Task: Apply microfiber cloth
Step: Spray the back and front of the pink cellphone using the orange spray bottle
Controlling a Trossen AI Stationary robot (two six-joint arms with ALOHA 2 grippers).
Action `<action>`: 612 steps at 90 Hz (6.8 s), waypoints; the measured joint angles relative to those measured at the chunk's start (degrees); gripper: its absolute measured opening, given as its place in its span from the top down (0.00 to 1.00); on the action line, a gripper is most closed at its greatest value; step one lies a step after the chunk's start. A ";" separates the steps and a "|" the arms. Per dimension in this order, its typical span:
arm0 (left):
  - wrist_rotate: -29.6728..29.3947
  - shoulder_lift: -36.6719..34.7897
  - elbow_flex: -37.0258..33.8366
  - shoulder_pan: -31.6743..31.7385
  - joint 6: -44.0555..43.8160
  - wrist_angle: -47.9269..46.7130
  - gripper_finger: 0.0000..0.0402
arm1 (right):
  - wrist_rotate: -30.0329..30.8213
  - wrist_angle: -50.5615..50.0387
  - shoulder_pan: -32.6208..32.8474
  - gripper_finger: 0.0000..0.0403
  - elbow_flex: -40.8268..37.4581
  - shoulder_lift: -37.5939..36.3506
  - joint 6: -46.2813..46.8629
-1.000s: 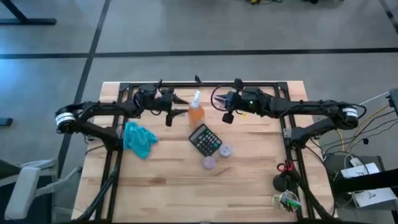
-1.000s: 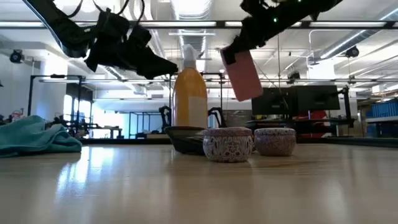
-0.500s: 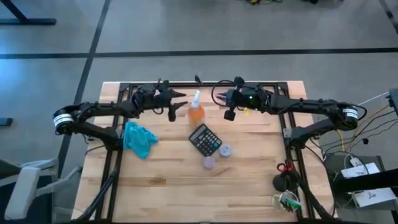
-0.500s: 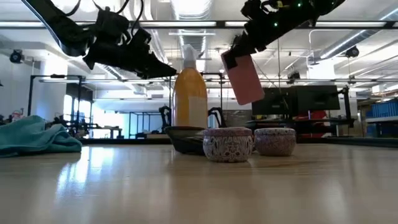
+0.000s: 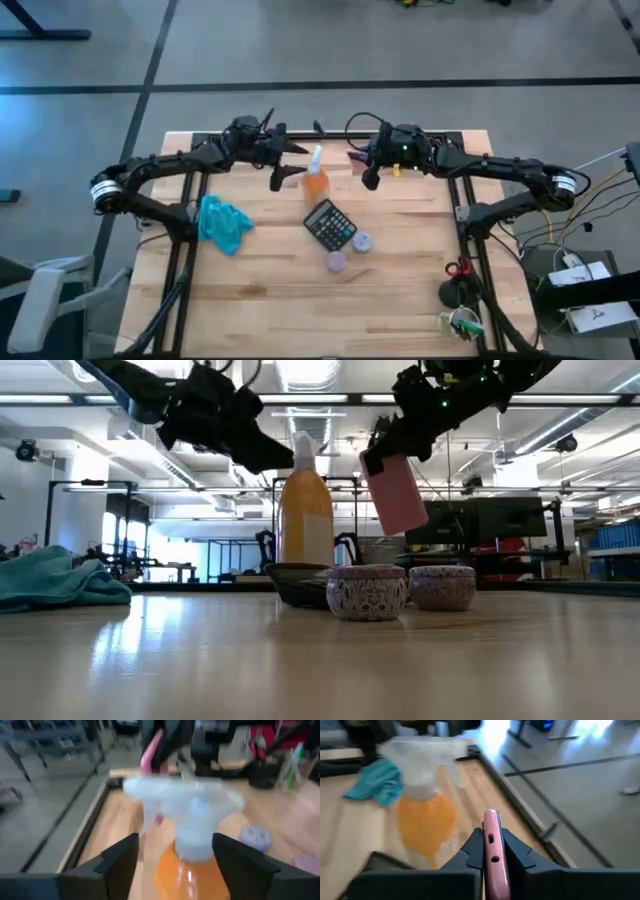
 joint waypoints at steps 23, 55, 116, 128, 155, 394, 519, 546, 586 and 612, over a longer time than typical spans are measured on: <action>3.07 0.19 -0.37 0.00 2.66 4.48 0.19 | -2.09 0.81 -2.20 0.96 0.00 0.28 1.06; 2.82 0.32 -3.06 -0.02 4.36 10.42 0.17 | -4.16 0.74 -2.03 0.96 -0.51 0.57 4.21; 2.97 0.08 -2.60 0.05 1.82 5.12 0.16 | -8.03 4.01 -1.88 0.96 -0.55 0.59 5.45; 2.99 -0.52 -2.61 -0.11 2.13 2.60 0.16 | -8.04 4.35 -1.88 0.96 -0.64 0.59 5.28; 11.99 0.60 -5.03 0.55 -1.88 11.67 0.16 | -8.60 12.49 -3.23 0.96 0.97 7.37 2.42; 4.06 2.34 4.25 -2.11 0.65 0.50 0.06 | -1.79 -3.97 0.65 0.96 11.86 9.14 -5.52; 10.07 14.18 6.98 -1.81 -2.65 8.72 0.05 | -28.64 17.83 -13.33 0.96 20.67 23.96 -7.10; 5.44 13.17 7.00 -2.21 -3.39 8.47 0.05 | -31.57 16.41 -13.25 0.96 23.29 24.36 -8.63; 5.44 13.15 7.00 -3.17 -5.37 8.36 0.21 | -31.57 17.85 -11.67 0.96 23.60 24.31 -9.52; 5.46 13.15 7.00 -3.17 -5.37 8.08 0.22 | -28.45 20.15 -11.73 0.96 23.62 24.29 -5.34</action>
